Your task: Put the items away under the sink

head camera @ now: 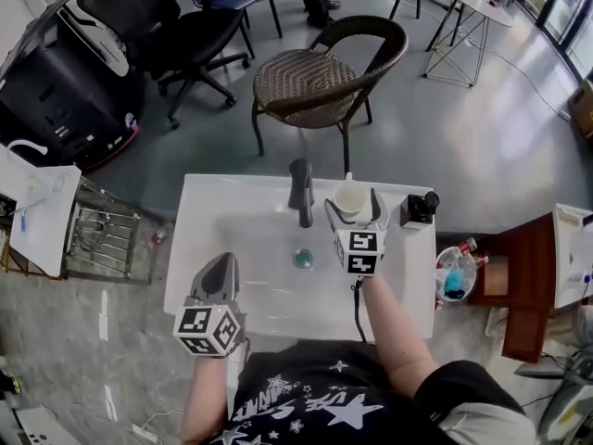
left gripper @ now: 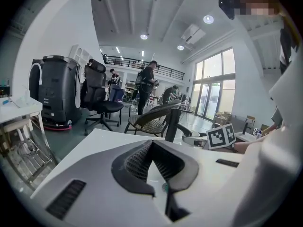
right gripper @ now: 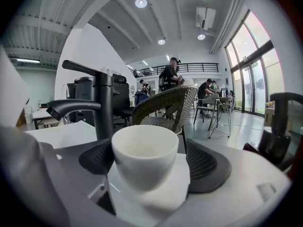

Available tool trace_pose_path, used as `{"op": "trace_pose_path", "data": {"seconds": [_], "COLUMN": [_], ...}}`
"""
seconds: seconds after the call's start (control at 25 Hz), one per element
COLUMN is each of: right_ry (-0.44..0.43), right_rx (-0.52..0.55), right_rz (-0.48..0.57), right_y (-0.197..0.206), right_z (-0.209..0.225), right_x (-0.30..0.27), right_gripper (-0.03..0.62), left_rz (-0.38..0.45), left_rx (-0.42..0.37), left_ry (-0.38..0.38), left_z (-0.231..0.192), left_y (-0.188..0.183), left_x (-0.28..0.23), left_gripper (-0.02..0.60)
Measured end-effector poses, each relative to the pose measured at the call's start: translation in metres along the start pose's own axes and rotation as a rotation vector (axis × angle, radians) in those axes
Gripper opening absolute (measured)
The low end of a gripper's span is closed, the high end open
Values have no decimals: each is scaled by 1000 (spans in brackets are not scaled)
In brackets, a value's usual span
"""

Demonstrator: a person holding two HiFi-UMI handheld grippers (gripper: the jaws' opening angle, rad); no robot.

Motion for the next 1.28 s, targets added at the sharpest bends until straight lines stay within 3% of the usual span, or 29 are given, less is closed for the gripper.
{"op": "trace_pose_path", "data": {"seconds": [0.28,0.64,0.92,1.28], "right_ry": [-41,-73,-114,-223], "right_rx": [-2,-22,-85,-158], "right_rz": [-23,-75,21,111], "right_y": [3,1,-16,-33], "right_z": [-3,1,2,-45], "right_x": [-23,-25,10,75], "right_gripper": [430,410,410,410], "left_rz": [-22,-32,-25,-37], "left_rx": [-3,9,39,70], "left_ry": [0,-23,-59,-51], "left_z": [1,-9,-11,-9], "left_y": [1,9,26,60], "left_x": [-15,3,39,93], "left_gripper": [9,9,9,9]}}
Point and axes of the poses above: the fingertips, and each gripper's own axes: x backward along the fingers, z to its right, y out of its underside, the point moved 4 cm from there along x, backward along the fingers, and after that the axes turned 8 degrees about x, right-handed, at the moved point
